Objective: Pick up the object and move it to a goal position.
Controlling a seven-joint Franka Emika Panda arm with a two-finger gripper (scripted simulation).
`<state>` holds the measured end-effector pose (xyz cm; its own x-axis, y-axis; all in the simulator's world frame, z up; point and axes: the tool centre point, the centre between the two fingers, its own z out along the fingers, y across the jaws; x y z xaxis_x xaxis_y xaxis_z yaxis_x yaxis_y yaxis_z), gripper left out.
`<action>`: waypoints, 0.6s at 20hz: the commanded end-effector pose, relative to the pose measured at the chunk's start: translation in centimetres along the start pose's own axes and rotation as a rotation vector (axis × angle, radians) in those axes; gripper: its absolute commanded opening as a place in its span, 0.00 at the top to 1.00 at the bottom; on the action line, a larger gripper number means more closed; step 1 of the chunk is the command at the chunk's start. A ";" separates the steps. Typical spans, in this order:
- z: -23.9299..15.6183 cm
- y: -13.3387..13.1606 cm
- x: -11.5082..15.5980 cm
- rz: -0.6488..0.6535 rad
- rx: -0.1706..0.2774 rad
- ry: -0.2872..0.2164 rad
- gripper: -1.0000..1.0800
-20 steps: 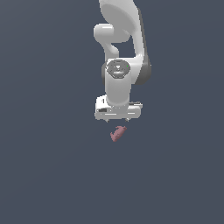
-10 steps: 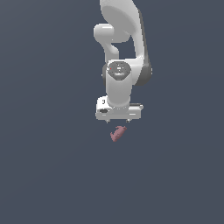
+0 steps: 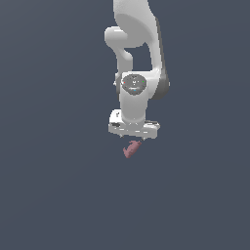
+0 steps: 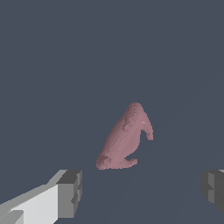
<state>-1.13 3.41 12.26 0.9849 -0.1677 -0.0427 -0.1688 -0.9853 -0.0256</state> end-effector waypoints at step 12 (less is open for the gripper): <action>3.6 -0.5 0.2 0.348 -0.009 0.029 0.04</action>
<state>-1.01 3.92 9.00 0.8866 -0.4619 -0.0231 -0.4621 -0.8868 -0.0074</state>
